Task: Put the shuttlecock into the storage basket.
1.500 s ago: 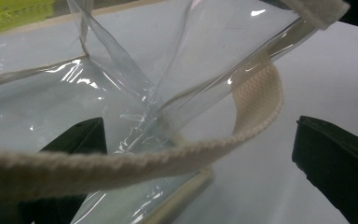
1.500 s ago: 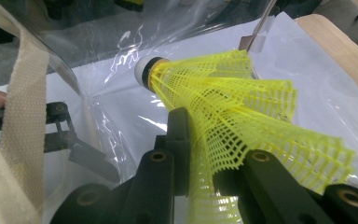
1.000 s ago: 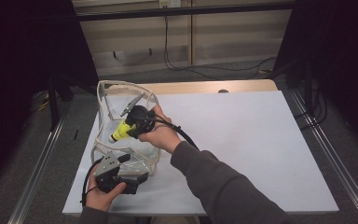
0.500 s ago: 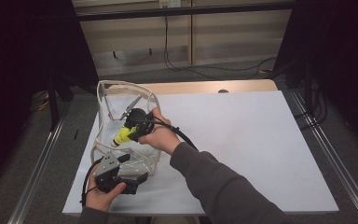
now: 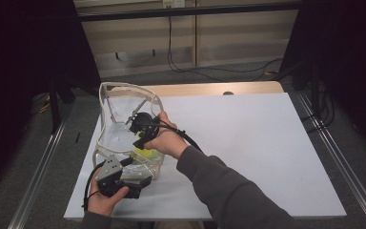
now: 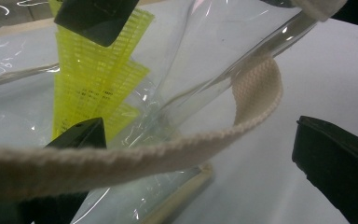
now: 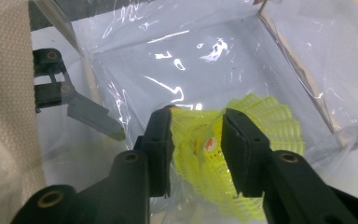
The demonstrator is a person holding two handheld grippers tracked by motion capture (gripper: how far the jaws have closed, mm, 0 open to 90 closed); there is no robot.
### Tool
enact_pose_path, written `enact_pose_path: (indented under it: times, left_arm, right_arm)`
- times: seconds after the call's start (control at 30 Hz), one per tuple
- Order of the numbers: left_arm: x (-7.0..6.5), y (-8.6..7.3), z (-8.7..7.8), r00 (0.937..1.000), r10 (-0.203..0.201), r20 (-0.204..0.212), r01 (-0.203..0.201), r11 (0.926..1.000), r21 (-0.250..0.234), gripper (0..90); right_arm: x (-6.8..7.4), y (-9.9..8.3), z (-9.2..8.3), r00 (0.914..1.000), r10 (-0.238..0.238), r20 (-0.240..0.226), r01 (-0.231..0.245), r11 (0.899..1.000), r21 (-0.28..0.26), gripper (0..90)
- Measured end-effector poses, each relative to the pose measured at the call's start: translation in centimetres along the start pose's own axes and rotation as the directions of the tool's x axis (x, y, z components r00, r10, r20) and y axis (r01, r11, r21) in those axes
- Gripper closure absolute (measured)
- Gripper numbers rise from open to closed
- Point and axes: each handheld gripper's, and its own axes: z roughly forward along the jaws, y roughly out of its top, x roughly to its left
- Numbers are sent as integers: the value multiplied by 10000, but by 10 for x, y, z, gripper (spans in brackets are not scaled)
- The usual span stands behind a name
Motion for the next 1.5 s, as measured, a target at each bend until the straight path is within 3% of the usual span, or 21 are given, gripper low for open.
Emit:
enact_pose_path:
  times: [0.2,0.67,1.0,1.5]
  left_arm:
    - [0,0,0,10000,-10,29,10,10000,2,31]
    - [0,0,0,10000,15,-7,-15,10000,3,29]
    - [-1,0,0,10000,35,17,-35,10000,27,29]
    - [-2,0,0,10000,40,5,-40,10000,31,29]
  right_arm:
    - [-3,-2,-8,9997,214,77,-213,9996,-173,562]
    - [1,-5,-24,9999,84,-98,-91,9977,-669,462]
    - [-6,-13,-46,9988,485,-120,-495,9918,-1177,336]
    - [-11,-27,-70,9982,582,-154,-599,9852,-1608,276]
